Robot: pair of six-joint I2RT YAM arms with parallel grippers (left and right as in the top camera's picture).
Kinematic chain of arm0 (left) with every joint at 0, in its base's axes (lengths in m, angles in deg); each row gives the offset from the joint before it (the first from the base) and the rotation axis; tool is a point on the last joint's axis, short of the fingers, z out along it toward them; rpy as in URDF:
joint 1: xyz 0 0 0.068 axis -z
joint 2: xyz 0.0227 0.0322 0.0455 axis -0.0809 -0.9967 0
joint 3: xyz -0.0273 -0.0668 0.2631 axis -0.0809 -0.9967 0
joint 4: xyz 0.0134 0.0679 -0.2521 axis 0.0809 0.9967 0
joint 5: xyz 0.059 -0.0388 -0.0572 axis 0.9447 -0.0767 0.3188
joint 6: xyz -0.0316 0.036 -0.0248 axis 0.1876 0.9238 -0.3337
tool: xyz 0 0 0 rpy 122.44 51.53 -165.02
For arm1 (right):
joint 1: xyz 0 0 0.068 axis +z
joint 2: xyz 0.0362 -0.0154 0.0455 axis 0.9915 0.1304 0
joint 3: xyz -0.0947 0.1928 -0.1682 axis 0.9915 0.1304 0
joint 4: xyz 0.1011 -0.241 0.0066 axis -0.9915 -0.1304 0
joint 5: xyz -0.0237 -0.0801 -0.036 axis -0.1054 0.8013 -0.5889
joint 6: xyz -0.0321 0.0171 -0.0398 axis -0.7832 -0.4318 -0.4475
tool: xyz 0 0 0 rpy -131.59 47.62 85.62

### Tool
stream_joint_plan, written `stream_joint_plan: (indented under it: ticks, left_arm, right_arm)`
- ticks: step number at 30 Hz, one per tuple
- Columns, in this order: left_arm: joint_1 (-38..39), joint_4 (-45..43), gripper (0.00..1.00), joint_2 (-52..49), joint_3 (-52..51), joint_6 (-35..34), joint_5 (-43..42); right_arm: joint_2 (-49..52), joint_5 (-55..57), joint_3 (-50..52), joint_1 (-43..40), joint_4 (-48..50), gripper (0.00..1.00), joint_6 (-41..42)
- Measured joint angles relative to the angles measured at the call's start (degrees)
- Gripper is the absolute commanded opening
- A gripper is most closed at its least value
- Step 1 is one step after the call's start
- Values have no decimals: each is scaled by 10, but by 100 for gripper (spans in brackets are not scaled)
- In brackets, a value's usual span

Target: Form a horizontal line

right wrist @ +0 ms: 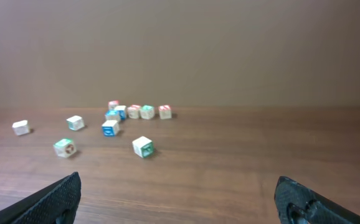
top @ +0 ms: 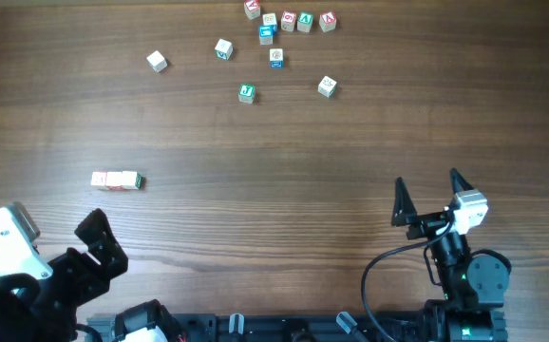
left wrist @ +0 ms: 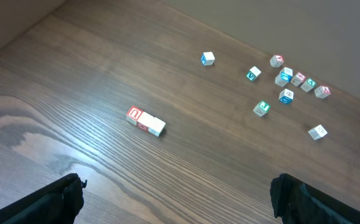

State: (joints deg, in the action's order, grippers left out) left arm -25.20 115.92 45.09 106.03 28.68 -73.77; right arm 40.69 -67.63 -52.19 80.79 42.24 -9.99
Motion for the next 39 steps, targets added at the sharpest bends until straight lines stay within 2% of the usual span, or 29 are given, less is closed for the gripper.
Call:
stream_joint_plan:
  ticks: [39]
  left_arm:
    - [0,0,100,0,0,0,0]
  right_arm:
    - [0,13,0,0,-1,100,9]
